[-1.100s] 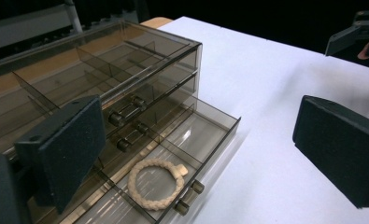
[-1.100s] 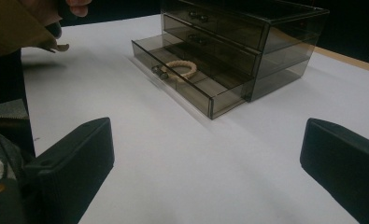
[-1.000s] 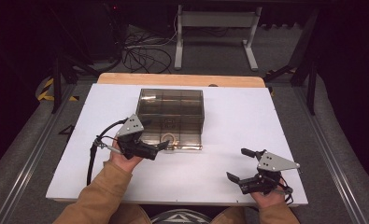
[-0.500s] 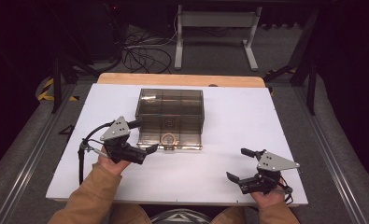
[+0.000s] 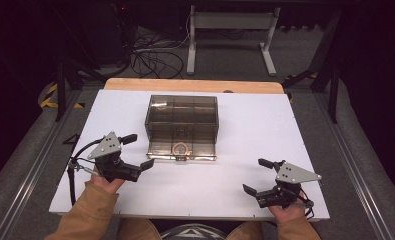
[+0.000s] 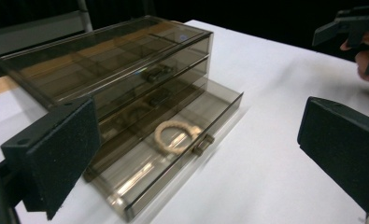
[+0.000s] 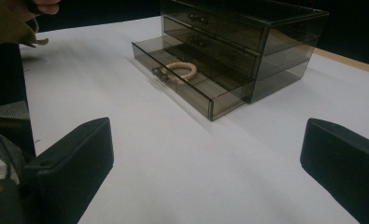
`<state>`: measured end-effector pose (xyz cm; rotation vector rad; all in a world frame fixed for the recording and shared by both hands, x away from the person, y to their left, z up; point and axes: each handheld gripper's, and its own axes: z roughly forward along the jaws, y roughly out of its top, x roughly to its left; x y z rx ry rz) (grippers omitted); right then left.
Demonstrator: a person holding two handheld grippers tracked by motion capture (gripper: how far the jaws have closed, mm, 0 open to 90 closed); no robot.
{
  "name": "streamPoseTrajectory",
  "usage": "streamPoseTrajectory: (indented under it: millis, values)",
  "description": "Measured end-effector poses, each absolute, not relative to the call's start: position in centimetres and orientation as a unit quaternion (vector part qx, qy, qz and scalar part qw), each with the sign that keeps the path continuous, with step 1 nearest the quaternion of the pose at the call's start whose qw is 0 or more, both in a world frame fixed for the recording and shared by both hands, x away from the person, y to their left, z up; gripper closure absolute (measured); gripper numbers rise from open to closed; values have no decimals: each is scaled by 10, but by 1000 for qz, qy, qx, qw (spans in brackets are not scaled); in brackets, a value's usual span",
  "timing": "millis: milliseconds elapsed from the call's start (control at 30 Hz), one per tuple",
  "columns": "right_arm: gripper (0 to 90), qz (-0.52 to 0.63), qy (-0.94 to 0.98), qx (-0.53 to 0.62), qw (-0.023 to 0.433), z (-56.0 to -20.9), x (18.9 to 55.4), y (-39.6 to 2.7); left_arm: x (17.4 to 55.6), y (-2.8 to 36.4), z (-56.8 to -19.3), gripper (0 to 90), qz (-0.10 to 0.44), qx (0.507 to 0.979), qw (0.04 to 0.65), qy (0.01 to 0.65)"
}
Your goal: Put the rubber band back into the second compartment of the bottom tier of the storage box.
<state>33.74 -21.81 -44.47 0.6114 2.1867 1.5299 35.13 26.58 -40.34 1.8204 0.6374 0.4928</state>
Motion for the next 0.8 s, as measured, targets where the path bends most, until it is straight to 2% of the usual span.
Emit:
streamPoseTrajectory:
  millis: [600,800]
  values:
    - [32,547,783,219,200,-445,338,-218,336,302,-430,3,225,756,539,295]
    - [32,547,783,219,200,-445,338,-218,332,306,-442,5,249,765,515,295]
